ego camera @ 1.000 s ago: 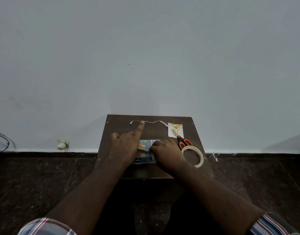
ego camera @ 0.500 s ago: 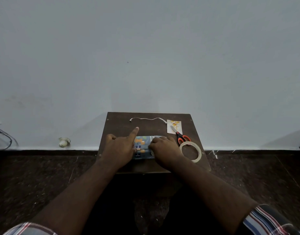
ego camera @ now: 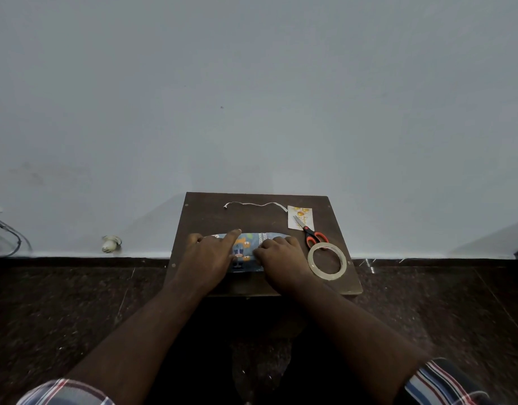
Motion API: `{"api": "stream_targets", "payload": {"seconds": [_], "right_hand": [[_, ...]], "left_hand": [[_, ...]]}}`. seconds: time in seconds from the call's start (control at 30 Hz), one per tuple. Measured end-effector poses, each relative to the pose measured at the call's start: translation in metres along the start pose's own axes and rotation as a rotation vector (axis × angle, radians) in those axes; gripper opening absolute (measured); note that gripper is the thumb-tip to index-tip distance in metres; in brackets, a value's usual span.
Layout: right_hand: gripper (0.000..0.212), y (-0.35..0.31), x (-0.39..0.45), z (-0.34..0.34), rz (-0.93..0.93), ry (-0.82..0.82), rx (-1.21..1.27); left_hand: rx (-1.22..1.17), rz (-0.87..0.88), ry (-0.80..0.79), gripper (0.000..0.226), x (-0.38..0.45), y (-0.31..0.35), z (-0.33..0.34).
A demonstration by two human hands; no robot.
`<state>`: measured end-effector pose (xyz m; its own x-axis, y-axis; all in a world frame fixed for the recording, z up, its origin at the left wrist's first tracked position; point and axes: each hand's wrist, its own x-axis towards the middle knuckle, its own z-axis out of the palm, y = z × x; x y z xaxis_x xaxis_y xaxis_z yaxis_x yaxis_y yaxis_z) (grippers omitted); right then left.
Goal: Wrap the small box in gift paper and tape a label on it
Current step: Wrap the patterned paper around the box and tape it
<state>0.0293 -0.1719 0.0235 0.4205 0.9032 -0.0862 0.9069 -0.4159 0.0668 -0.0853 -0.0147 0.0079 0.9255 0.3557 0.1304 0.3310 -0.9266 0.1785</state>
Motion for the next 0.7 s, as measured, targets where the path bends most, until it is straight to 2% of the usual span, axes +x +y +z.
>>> {"api": "stream_targets", "payload": {"seconds": [0.2,0.37,0.53,0.63,0.7], "right_hand": [[0.032,-0.004,-0.001,0.002,0.012,0.031,-0.002],[0.027,-0.007,-0.001,0.005,0.032,0.061,-0.01],[0.028,-0.006,-0.002,0.01,0.035,0.086,-0.012],[0.027,0.003,-0.003,0.014,0.045,0.106,0.095],[0.026,0.014,-0.004,0.02,0.217,0.28,0.291]], "left_hand": [[-0.13,-0.023,0.018,0.07,0.011,0.001,-0.004],[-0.496,-0.03,-0.031,0.077,0.02,0.016,0.0],[-0.487,0.021,-0.076,0.08,0.02,0.016,0.013],[-0.578,-0.001,-0.097,0.079,0.02,0.011,0.015],[-0.619,-0.004,-0.11,0.08,0.022,0.01,0.016]]}}
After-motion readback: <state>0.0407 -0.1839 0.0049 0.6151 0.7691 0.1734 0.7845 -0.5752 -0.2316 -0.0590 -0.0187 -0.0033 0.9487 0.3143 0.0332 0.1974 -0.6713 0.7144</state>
